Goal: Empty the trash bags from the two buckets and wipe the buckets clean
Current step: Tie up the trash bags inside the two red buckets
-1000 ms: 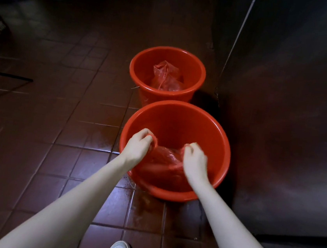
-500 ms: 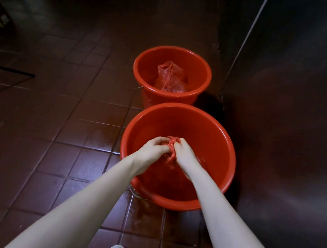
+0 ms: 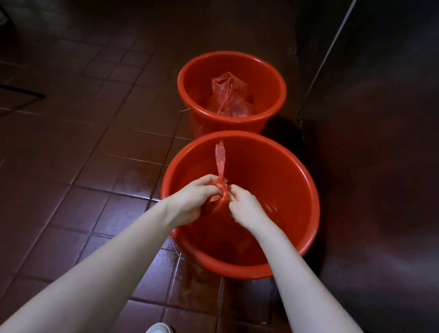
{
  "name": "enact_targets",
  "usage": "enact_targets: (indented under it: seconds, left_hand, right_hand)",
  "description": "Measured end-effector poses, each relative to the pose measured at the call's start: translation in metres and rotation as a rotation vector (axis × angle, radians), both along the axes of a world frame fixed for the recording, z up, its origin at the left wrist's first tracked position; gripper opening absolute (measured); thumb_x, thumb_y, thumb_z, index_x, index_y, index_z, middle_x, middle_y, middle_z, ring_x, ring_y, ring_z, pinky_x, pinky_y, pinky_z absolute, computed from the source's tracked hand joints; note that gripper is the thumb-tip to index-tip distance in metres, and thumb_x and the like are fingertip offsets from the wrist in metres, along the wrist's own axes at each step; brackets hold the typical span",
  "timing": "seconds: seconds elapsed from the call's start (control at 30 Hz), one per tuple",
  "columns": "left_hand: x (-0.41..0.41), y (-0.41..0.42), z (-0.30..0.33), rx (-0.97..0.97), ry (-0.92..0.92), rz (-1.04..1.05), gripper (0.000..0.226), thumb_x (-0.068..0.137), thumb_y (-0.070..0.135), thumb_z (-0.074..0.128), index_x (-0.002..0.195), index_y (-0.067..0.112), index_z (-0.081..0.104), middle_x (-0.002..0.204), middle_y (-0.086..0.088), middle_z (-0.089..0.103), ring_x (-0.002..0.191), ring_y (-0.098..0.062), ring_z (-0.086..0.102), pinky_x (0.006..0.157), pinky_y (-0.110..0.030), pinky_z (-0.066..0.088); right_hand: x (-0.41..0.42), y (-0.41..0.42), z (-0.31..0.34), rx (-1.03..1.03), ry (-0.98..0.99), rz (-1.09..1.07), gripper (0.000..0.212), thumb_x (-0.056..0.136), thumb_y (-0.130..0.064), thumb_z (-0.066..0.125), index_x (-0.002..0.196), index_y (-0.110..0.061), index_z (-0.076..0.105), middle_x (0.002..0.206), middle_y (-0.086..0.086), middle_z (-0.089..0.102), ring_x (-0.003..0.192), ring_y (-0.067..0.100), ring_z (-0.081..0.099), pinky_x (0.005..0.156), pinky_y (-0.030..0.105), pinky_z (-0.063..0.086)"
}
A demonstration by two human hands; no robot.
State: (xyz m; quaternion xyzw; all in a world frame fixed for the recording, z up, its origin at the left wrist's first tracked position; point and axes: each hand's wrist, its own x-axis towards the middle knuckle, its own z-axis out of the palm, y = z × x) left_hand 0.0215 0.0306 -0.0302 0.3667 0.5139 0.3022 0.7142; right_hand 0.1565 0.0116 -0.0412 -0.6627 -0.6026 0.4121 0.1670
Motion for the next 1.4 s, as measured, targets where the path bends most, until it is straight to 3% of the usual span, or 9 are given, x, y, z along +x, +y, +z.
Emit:
enact_targets:
  seconds: [0.07, 0.17, 0.47, 0.57, 0.7, 0.9, 1.13, 1.27, 1.4]
  left_hand:
    - [-0.001, 0.002, 0.002, -0.024, -0.025, 0.033, 0.021, 0.092, -0.007, 0.048, 0.087, 0.011, 0.057, 0.058, -0.004, 0.061, 0.052, -0.014, 0.061, 0.051, -0.024, 0.053]
    - [0.000, 0.004, 0.005, -0.081, -0.033, 0.124, 0.019, 0.094, -0.004, 0.046, 0.087, 0.011, 0.055, 0.062, -0.009, 0.057, 0.054, -0.019, 0.060, 0.048, -0.028, 0.054]
    - [0.009, 0.000, 0.005, 0.084, 0.150, 0.161, 0.044, 0.082, 0.009, 0.042, 0.125, 0.010, 0.049, 0.091, -0.011, 0.058, 0.069, -0.015, 0.054, 0.061, -0.023, 0.047]
    - [0.020, 0.006, 0.012, -0.119, -0.030, 0.257, 0.036, 0.097, 0.031, 0.036, 0.118, 0.011, 0.057, 0.097, -0.013, 0.069, 0.086, -0.024, 0.064, 0.084, -0.038, 0.051]
    - [0.025, 0.007, 0.005, -0.250, 0.090, 0.186, 0.030, 0.101, 0.027, 0.045, 0.081, 0.011, 0.061, 0.078, -0.010, 0.060, 0.066, -0.022, 0.057, 0.068, -0.034, 0.049]
    - [0.014, 0.003, 0.002, -0.299, 0.156, 0.134, 0.020, 0.091, 0.027, 0.065, 0.086, 0.008, 0.065, 0.069, -0.010, 0.065, 0.065, -0.023, 0.061, 0.082, -0.040, 0.052]
    - [0.011, 0.007, -0.002, -0.286, 0.191, 0.054, 0.037, 0.088, 0.039, 0.067, 0.112, 0.011, 0.064, 0.095, -0.015, 0.067, 0.093, -0.029, 0.063, 0.102, -0.051, 0.046]
    - [0.010, 0.018, -0.027, -0.299, 0.237, 0.084, 0.050, 0.070, 0.049, 0.072, 0.109, 0.017, 0.070, 0.107, -0.018, 0.070, 0.107, -0.039, 0.063, 0.103, -0.064, 0.037]
    - [0.010, 0.010, -0.008, -0.310, 0.236, 0.062, 0.028, 0.093, 0.035, 0.056, 0.084, 0.015, 0.072, 0.084, -0.015, 0.071, 0.085, -0.032, 0.066, 0.095, -0.055, 0.049]
  right_hand:
    - [0.006, -0.004, -0.001, -0.047, 0.358, -0.160, 0.009, 0.097, -0.019, 0.053, 0.106, -0.014, 0.053, 0.060, 0.003, 0.053, 0.052, 0.020, 0.052, 0.058, 0.038, 0.047]
    - [0.016, -0.012, -0.001, -0.110, 0.700, -0.263, 0.026, 0.094, -0.008, 0.058, 0.118, -0.014, 0.049, 0.067, 0.004, 0.063, 0.059, 0.017, 0.059, 0.066, 0.030, 0.050]
    - [0.007, -0.008, -0.007, 0.170, 0.393, -0.741, 0.015, 0.088, -0.009, 0.065, 0.077, -0.017, 0.067, 0.066, -0.004, 0.069, 0.046, 0.002, 0.053, 0.055, 0.017, 0.044]
    - [-0.008, -0.014, -0.004, 0.213, 0.263, -0.672, 0.011, 0.089, -0.009, 0.063, 0.087, -0.015, 0.073, 0.072, -0.002, 0.070, 0.065, 0.011, 0.063, 0.066, 0.025, 0.048]
    - [-0.014, -0.021, -0.003, 0.234, 0.210, -0.533, 0.029, 0.086, -0.001, 0.056, 0.100, -0.018, 0.075, 0.086, -0.004, 0.072, 0.082, 0.011, 0.063, 0.072, 0.019, 0.044]
    - [0.003, -0.025, -0.010, 0.229, 0.254, -0.262, 0.029, 0.083, -0.005, 0.065, 0.108, -0.018, 0.074, 0.101, -0.005, 0.071, 0.098, 0.012, 0.066, 0.089, 0.027, 0.050]
    - [0.004, -0.021, -0.012, 0.287, 0.280, -0.173, 0.029, 0.078, -0.011, 0.073, 0.106, -0.019, 0.073, 0.099, 0.000, 0.064, 0.097, 0.017, 0.064, 0.092, 0.040, 0.051]
    - [-0.001, -0.024, -0.006, 0.332, 0.308, -0.197, 0.051, 0.075, -0.019, 0.074, 0.114, -0.045, 0.056, 0.104, -0.006, 0.058, 0.087, 0.012, 0.062, 0.078, 0.028, 0.053]
    - [-0.003, -0.023, -0.005, 0.376, 0.222, -0.143, 0.027, 0.079, -0.006, 0.068, 0.092, -0.029, 0.070, 0.104, -0.003, 0.052, 0.095, -0.001, 0.053, 0.083, 0.006, 0.038]
